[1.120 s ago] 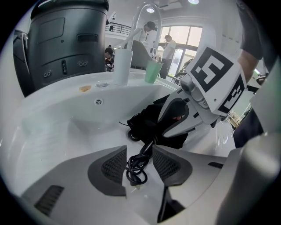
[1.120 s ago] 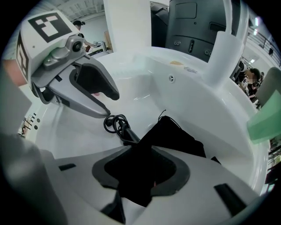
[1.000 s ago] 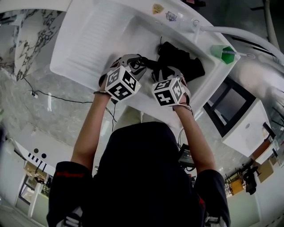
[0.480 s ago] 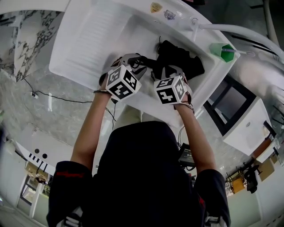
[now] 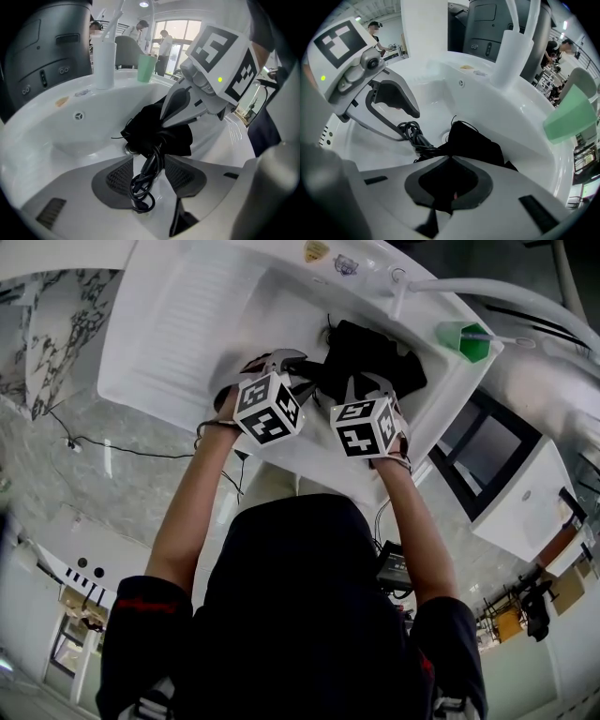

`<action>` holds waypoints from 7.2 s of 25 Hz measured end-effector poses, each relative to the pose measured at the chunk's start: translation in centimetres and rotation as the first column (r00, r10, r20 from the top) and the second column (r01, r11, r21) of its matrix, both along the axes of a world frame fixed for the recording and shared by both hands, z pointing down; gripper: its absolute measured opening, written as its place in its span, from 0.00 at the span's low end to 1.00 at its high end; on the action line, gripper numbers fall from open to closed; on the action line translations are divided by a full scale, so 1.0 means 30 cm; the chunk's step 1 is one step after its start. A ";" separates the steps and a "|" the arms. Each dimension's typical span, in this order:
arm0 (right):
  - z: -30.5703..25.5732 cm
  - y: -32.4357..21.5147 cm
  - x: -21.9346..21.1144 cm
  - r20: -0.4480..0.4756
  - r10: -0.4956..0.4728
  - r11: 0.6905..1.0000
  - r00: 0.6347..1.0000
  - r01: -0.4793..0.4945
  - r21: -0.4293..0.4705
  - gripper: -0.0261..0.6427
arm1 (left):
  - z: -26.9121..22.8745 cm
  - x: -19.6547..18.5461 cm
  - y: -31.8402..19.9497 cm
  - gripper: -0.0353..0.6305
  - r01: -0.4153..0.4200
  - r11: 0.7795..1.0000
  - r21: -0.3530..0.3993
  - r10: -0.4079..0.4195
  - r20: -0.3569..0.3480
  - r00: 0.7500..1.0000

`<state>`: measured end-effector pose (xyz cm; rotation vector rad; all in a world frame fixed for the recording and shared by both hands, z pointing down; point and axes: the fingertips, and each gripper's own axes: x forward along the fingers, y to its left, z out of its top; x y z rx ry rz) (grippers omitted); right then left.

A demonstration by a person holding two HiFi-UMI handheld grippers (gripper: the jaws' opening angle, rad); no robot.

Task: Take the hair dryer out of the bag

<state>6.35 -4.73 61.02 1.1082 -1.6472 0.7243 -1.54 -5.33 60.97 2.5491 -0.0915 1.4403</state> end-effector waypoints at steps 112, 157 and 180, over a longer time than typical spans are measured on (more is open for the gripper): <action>0.010 -0.013 0.096 0.102 0.156 0.987 0.983 -0.150 -0.063 0.10 | 0.076 -0.048 -0.032 0.39 -0.102 0.986 -0.129 0.123 0.166 0.978; 0.049 -0.035 0.012 0.040 0.055 0.990 0.998 -0.050 -0.128 0.10 | -0.144 -0.543 -0.516 0.40 0.658 0.753 -0.005 -0.643 0.207 0.737; 0.064 -0.033 0.009 0.035 0.042 0.988 0.998 -0.036 -0.152 0.10 | -0.115 -0.603 -0.564 0.40 0.737 0.676 0.020 -0.727 0.181 0.662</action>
